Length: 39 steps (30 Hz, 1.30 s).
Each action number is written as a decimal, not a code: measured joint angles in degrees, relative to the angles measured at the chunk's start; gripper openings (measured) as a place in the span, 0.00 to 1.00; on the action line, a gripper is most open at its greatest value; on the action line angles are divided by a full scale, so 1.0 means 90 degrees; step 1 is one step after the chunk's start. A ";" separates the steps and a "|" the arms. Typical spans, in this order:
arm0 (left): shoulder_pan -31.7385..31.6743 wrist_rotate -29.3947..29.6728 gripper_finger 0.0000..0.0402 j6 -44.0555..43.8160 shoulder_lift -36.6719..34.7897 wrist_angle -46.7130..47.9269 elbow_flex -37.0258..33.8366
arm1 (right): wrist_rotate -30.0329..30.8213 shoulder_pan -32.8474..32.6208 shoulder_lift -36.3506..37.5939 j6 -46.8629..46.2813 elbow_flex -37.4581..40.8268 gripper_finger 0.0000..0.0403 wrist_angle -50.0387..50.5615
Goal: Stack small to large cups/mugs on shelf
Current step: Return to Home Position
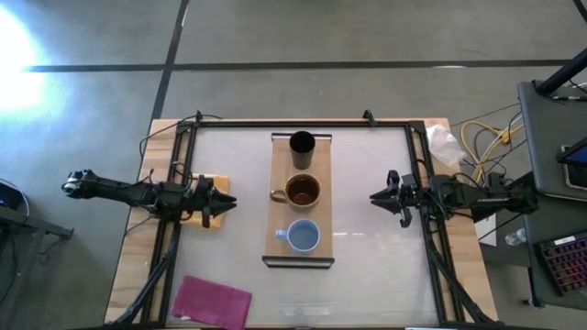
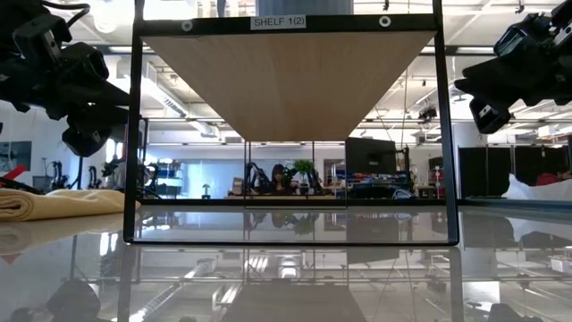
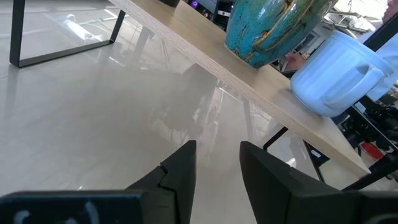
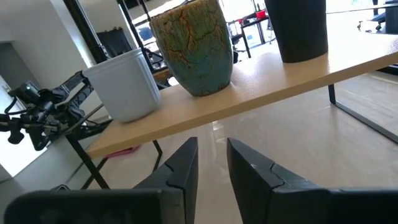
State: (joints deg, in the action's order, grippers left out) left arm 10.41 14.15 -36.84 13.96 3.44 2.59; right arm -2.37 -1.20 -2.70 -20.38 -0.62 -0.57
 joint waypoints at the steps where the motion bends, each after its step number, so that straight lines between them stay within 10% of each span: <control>1: 0.0001 0.0000 0.27 0.0000 0.0000 -0.0002 -0.0001 | 0.0000 -0.0001 -0.0002 -0.0001 0.0000 0.19 0.0002; 39: 0.0000 0.0000 0.27 0.0001 0.0058 -0.0002 -0.0002 | 0.0000 -0.0002 -0.0001 -0.0001 0.0000 0.18 0.0002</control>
State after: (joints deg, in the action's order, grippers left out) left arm 10.41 14.15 -36.83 14.48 3.42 2.57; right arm -2.37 -1.21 -2.71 -20.39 -0.62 -0.56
